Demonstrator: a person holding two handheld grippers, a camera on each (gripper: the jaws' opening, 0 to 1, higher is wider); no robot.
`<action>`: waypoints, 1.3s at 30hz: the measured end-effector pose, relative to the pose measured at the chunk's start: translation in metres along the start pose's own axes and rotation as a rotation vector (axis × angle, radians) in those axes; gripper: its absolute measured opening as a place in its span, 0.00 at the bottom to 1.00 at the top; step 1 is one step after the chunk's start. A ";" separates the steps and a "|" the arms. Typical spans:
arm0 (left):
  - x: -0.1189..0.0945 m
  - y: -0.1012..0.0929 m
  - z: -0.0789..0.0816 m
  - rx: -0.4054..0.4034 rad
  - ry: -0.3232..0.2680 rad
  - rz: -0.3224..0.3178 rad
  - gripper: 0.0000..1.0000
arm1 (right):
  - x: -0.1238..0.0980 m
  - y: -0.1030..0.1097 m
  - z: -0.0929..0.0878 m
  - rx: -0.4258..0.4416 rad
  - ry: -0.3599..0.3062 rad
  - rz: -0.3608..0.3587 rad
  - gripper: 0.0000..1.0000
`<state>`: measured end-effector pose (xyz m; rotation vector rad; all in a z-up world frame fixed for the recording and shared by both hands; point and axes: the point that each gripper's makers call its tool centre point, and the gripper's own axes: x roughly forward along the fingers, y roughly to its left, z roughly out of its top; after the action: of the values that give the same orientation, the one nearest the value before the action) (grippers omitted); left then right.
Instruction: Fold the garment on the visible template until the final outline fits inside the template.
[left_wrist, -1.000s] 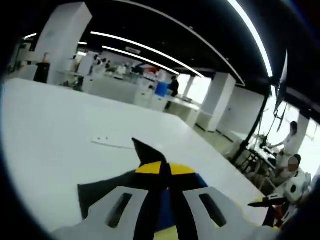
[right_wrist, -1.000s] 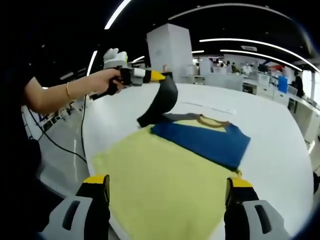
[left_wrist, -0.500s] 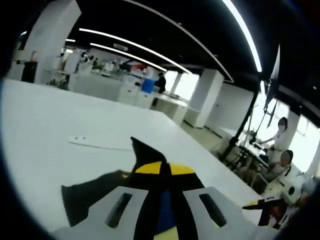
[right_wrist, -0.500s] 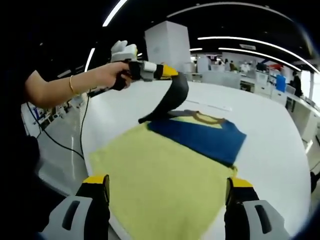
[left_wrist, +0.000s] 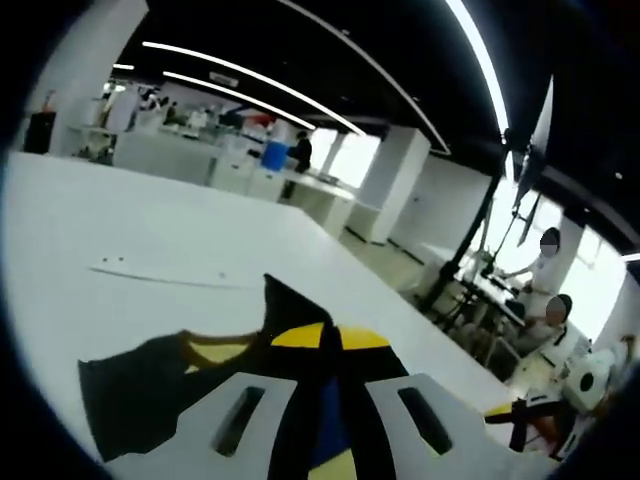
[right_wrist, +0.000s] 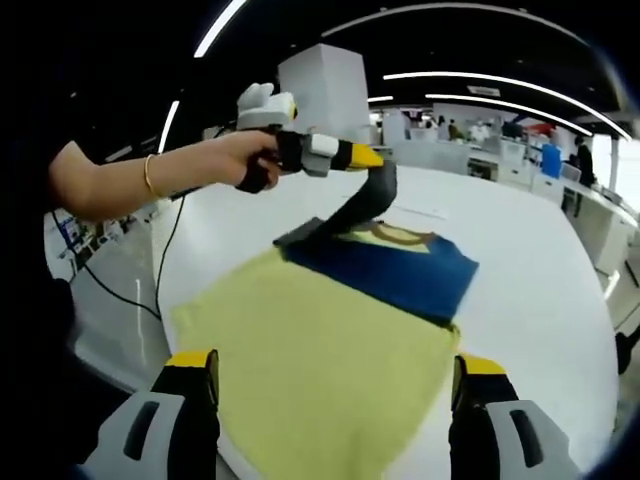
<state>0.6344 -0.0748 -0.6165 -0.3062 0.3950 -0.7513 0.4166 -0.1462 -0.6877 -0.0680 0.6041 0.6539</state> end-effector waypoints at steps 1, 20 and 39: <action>0.005 -0.003 -0.001 0.001 0.002 -0.010 0.00 | -0.001 -0.002 0.001 0.000 -0.002 -0.004 0.96; 0.053 -0.038 -0.046 0.040 0.102 -0.065 0.00 | -0.004 -0.015 -0.008 0.029 0.004 -0.034 0.96; 0.078 -0.043 -0.119 0.187 0.276 -0.090 0.00 | -0.006 -0.025 -0.018 0.060 0.009 -0.059 0.96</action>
<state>0.6071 -0.1757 -0.7223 -0.0437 0.5701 -0.9156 0.4188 -0.1739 -0.7021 -0.0321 0.6274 0.5783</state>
